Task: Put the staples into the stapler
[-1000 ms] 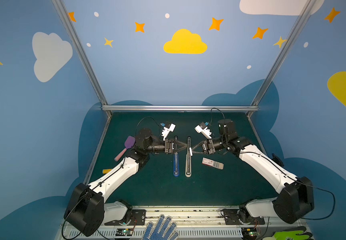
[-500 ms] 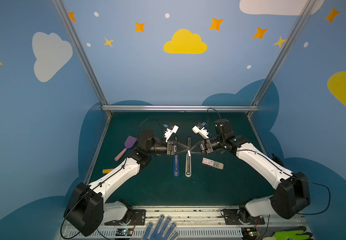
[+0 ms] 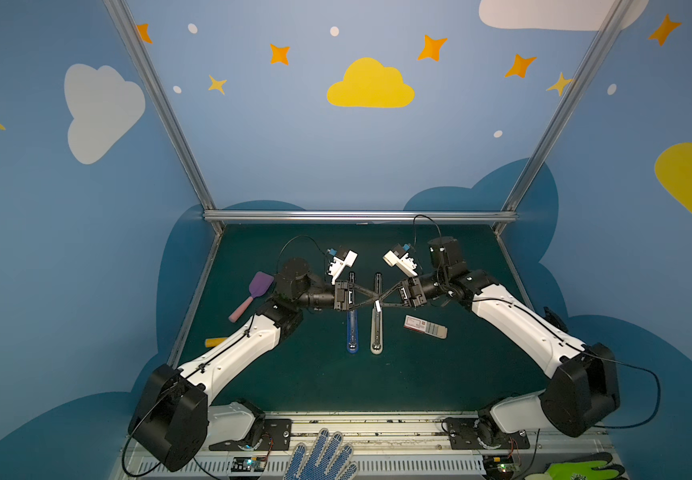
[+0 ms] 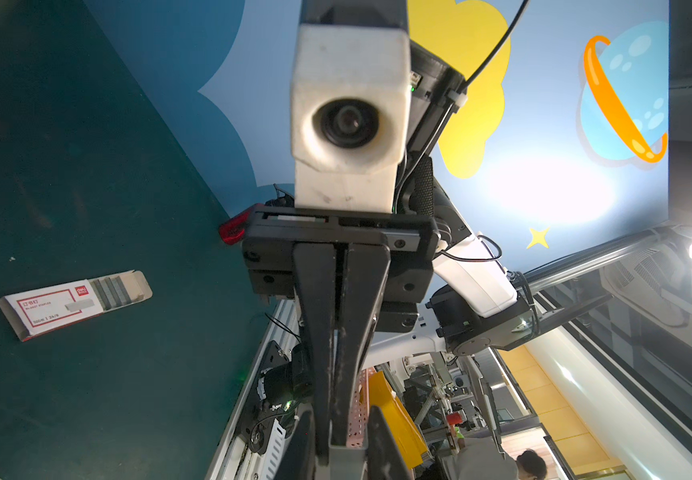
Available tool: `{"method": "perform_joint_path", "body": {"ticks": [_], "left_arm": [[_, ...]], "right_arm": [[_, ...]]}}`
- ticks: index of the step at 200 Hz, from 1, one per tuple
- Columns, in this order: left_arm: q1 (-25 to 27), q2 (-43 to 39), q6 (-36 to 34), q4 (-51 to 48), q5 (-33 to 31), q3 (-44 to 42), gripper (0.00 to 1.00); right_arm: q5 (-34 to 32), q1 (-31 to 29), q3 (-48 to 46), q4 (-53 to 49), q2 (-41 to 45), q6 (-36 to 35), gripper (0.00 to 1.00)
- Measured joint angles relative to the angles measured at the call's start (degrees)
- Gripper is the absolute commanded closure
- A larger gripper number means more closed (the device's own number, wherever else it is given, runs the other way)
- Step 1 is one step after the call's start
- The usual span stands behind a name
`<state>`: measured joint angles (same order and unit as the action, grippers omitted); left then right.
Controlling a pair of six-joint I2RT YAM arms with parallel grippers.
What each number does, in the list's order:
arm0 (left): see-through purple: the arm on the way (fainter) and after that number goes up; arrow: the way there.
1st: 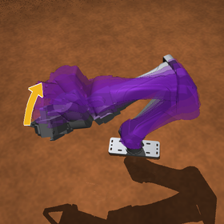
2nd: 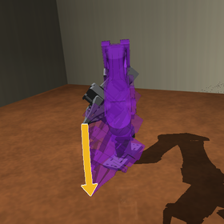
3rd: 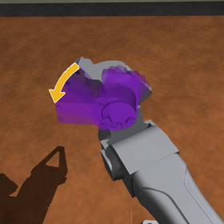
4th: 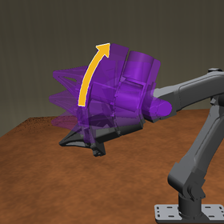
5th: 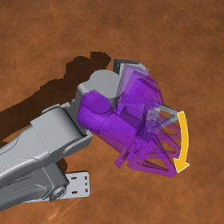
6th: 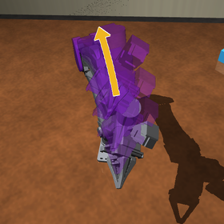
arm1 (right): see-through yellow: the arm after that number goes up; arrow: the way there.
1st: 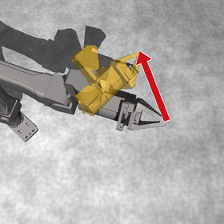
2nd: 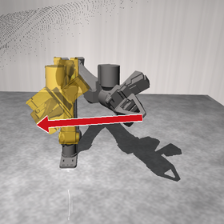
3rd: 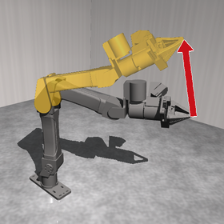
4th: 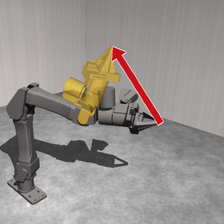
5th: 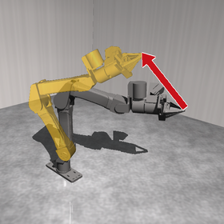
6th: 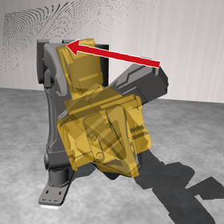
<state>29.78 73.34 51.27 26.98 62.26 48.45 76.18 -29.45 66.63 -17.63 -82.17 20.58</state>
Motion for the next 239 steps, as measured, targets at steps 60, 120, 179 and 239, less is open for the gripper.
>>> {"method": "perform_joint_path", "body": {"ticks": [60, 120, 179, 239], "left_arm": [[-0.02, 0.00, -0.92, -1.86, -1.27, 0.00, 0.84], [-1.25, -1.38, -5.49, -10.40, -4.92, 1.33, 0.85], [-2.51, -1.97, -12.72, -24.13, -13.94, 3.32, 0.85], [-1.92, 3.56, -19.41, -36.33, -25.46, 8.22, 0.84]], "right_arm": [[-0.83, 0.57, 0.11, -1.11, -0.11, -0.31, 0.83], [-6.75, 6.21, -1.14, -3.67, 1.49, -0.92, 0.78], [-14.56, 7.85, -5.44, -5.38, 4.37, -3.56, 0.81], [-28.33, 3.89, -6.60, -9.42, 4.28, -6.99, 0.83]]}}
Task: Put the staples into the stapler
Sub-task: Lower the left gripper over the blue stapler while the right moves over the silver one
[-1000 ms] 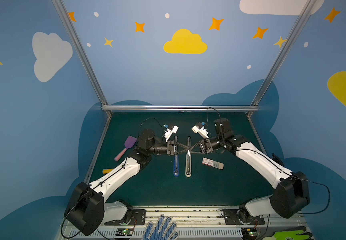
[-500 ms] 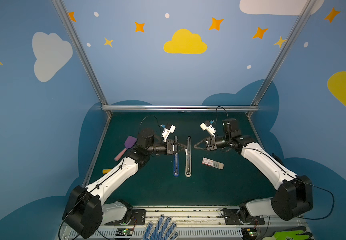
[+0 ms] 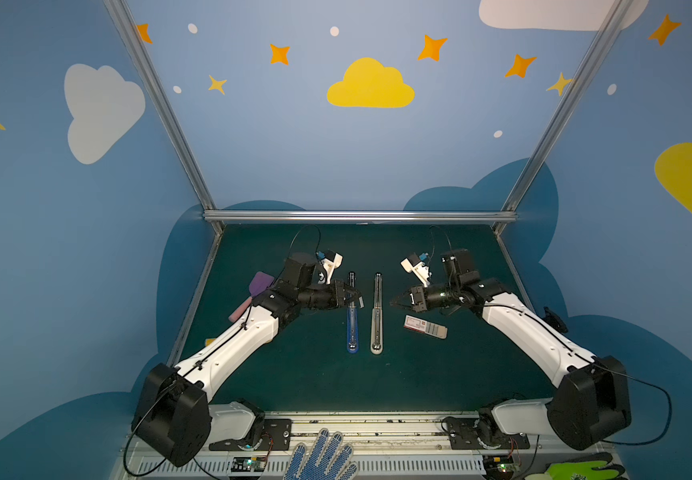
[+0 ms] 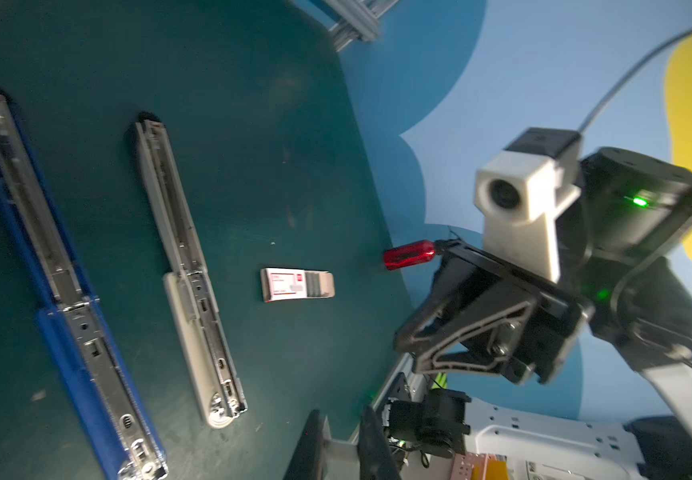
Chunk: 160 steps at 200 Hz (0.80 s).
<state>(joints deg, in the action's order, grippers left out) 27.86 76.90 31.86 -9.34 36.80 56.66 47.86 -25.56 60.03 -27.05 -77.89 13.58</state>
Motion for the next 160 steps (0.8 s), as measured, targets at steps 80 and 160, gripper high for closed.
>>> {"method": "perform_joint_path", "body": {"ticks": [80, 160], "left_arm": [[4.07, 16.22, -4.81, -13.55, -18.49, 11.85, 0.84], [6.82, 30.42, -4.85, -23.91, -33.81, 24.17, 0.82]], "right_arm": [[-18.14, -8.94, -5.42, 2.08, 0.00, -1.07, 0.83], [-25.64, -13.97, -9.75, 8.59, -0.20, 1.86, 0.80]]}}
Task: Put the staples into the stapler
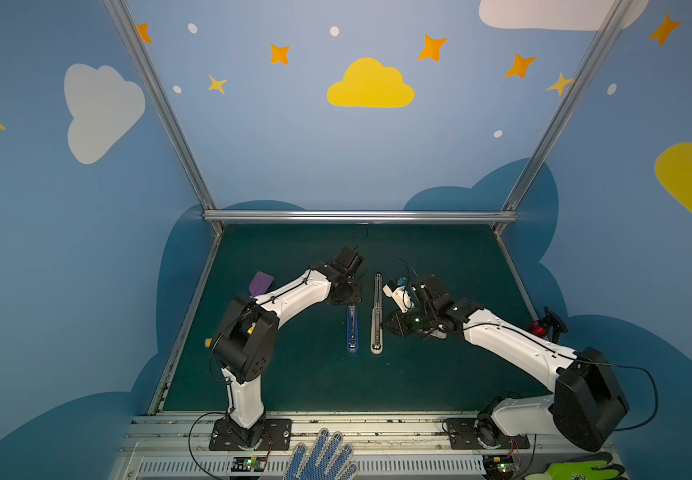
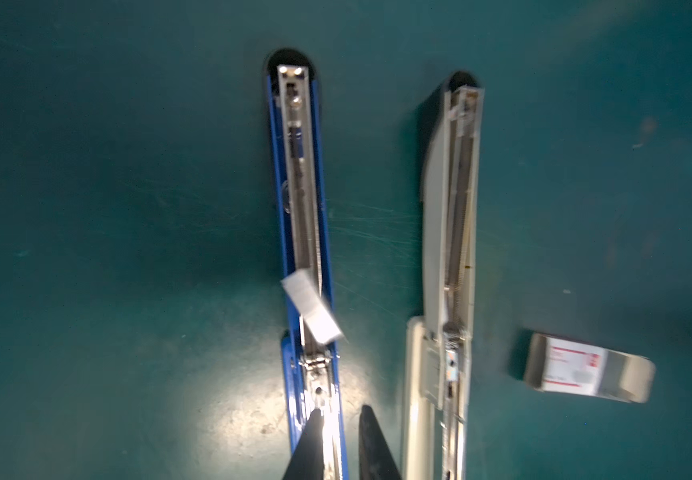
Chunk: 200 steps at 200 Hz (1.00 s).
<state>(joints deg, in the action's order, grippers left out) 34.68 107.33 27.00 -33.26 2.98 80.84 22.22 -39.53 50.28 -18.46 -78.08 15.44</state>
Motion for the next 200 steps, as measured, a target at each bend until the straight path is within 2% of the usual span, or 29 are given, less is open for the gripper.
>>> {"method": "perform_joint_path", "body": {"ticks": [33, 76, 103, 135, 164, 200], "left_arm": [[0.33, 1.22, 0.28, -1.07, -2.12, 0.70, 0.83], [0.31, 1.07, 0.70, -1.38, -2.62, 0.72, 0.74], [0.22, -0.11, 0.94, -1.25, -1.97, 0.66, 0.59], [0.22, -0.74, 0.85, -0.70, 0.63, 1.03, 0.58], [0.22, 3.69, -0.02, -1.97, 3.17, 6.78, 0.56], [0.83, 11.82, -1.60, -4.02, 4.24, 15.17, 0.54]], "right_arm": [[-1.22, -0.74, -0.04, 1.51, -1.03, 1.05, 0.80], [-3.65, -0.74, 0.09, 0.59, -1.31, 1.38, 0.77], [-5.40, -0.24, 1.84, -1.25, -1.92, 2.19, 0.75], [-6.97, 1.09, 4.26, -2.45, -2.78, 3.41, 0.73], [-7.69, 2.95, 4.04, -3.28, -2.36, 4.35, 0.73], [-8.13, 5.99, 1.33, -3.72, 2.38, 5.42, 0.73]]}}
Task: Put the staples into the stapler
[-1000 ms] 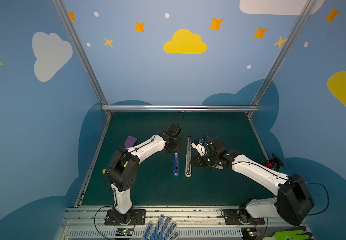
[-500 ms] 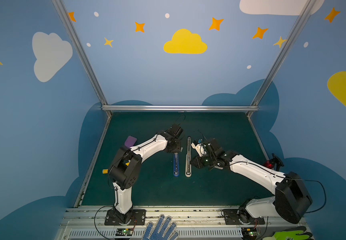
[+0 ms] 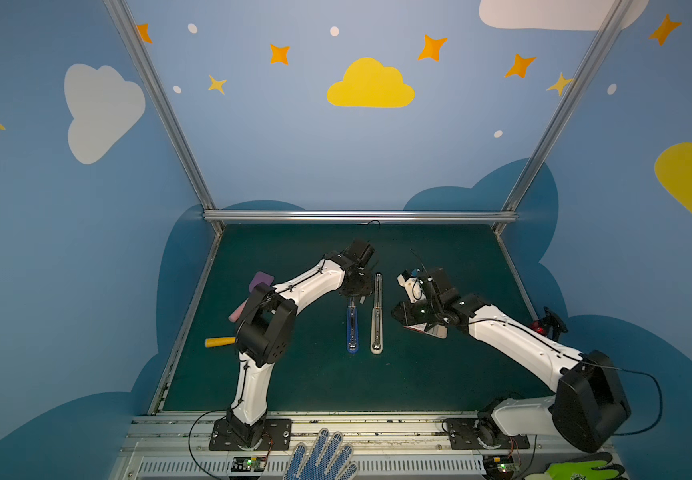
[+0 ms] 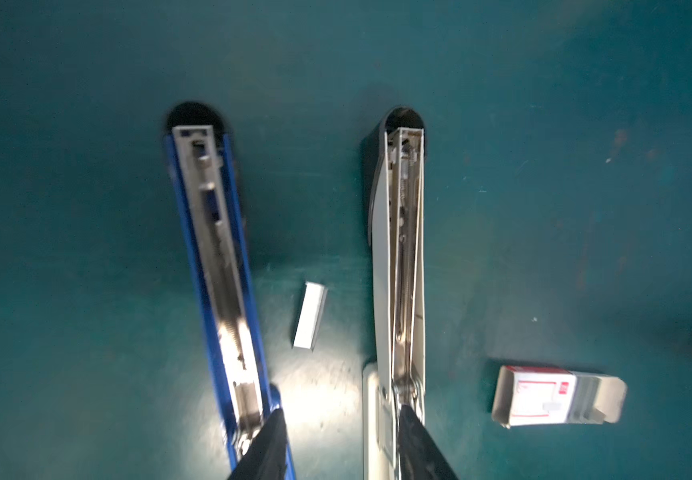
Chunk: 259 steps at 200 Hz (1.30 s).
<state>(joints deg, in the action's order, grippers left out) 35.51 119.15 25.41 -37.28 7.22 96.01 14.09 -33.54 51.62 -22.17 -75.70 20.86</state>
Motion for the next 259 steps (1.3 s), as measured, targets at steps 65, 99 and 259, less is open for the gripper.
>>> {"method": "perform_joint_path", "body": {"ticks": [65, 99, 259], "left_arm": [[1.14, 9.66, -1.68, -6.01, -3.10, 9.77, 0.51], [1.42, 11.47, -2.51, -8.02, -5.51, 11.93, 0.49], [2.43, 14.38, -4.11, -11.08, -8.63, 13.60, 0.75]], "right_arm": [[0.31, 3.91, -3.76, -1.05, 3.48, 0.13, 0.74], [0.81, 4.63, -3.85, -1.18, 3.52, 0.13, 0.74], [2.23, 5.33, -4.09, -1.14, 3.52, 0.39, 0.75]]}}
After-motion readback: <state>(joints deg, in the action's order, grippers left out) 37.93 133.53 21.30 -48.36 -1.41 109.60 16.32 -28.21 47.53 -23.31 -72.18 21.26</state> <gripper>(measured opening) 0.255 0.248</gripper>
